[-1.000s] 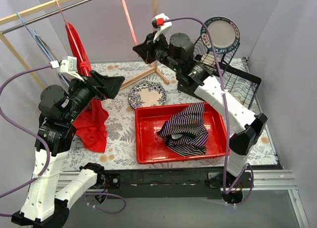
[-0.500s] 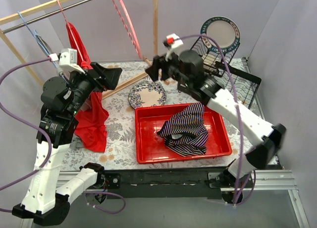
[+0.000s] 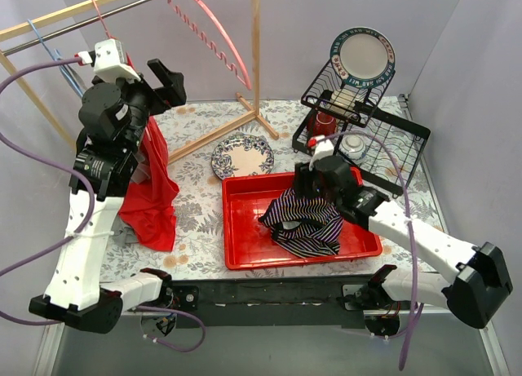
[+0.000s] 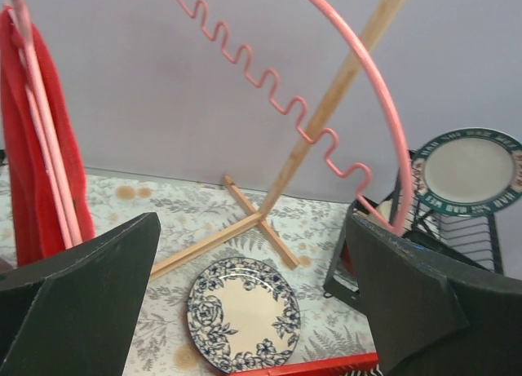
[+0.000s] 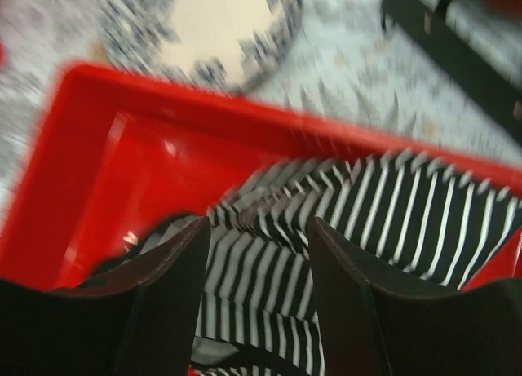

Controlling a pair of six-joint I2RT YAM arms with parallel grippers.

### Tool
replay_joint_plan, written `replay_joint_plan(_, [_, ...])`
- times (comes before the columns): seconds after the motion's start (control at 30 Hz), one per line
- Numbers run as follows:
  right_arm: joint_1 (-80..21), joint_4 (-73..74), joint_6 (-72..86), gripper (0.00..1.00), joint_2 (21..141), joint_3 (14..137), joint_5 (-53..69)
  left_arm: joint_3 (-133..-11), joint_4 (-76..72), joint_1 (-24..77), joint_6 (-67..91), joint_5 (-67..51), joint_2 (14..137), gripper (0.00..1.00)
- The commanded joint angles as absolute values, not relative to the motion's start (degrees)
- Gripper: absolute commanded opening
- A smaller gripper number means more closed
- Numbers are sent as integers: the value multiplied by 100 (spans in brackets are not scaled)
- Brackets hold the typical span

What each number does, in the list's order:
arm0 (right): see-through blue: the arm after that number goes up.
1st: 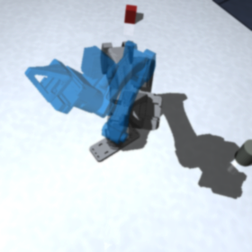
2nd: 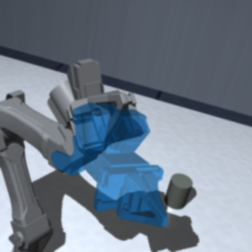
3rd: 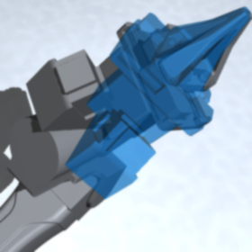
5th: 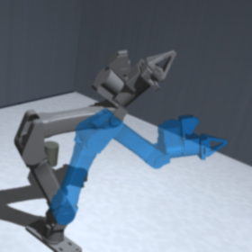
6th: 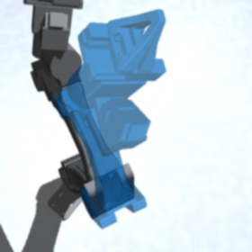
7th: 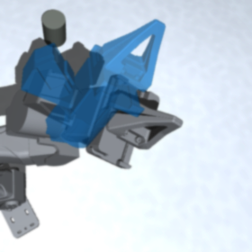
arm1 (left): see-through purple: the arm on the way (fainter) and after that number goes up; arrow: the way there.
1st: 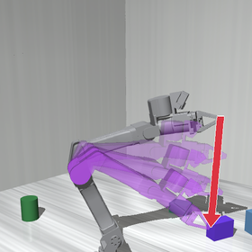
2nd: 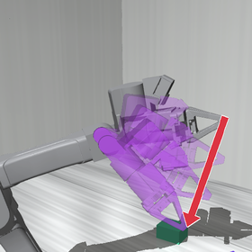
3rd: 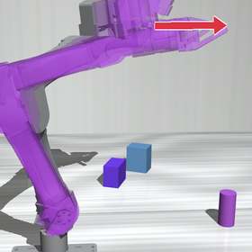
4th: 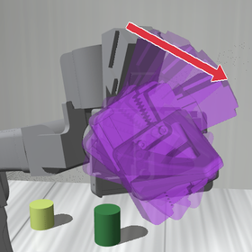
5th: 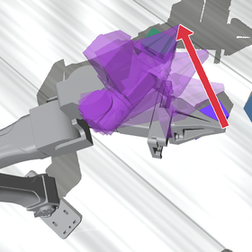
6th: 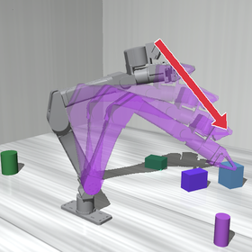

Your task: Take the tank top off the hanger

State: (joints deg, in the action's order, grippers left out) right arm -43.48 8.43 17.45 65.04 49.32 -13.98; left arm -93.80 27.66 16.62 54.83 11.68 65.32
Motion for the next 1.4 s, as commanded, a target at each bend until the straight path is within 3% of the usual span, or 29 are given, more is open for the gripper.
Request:
replay_joint_plan(0.0, [-4263,378,2099,58,6600,4053,-1617,-9939,3164,1635,5326,1722,6855,98])
replay_joint_plan(0.23, [-4254,395,2540,54,6224,3226,-1608,-10521,3296,1556,5142,2565,7339,95])
replay_joint_plan(0.4, [-4254,1045,2505,53,5924,3620,-1758,-10775,3226,1547,4808,3207,7505,93])
replay_joint_plan(0.5, [-4254,1361,2356,55,5687,4051,-1600,-10793,3129,1529,4597,3375,7584,90])
replay_joint_plan(0.53, [-4254,1432,2321,61,5582,4156,-1539,-10810,3129,1521,4536,3419,7611,88])
replay_joint_plan(0.67, [-4263,1748,2241,76,5344,4631,-1398,-10662,3146,1371,4579,3340,7699,75])
replay_joint_plan(0.73, [-4263,1758,2241,78,5178,4772,-1266,-10617,3225,1293,4623,3279,7786,70])
replay_joint_plan(0.9, [-4263,1776,2206,79,4843,4948,-1029,-10416,3156,1257,4641,3252,7814,53])
replay_joint_plan(1.07, [-4263,1705,2206,79,4588,4966,-905,-10432,2910,1257,4535,2919,7787,21])
replay_joint_plan(1.27, [-4263,1609,2197,79,4509,5088,-712,-10722,2733,1248,4351,2628,7840,0])
replay_joint_plan(1.37, [-4263,1530,2171,79,4474,5211,-615,-10968,2830,1257,4307,2540,7945,0])
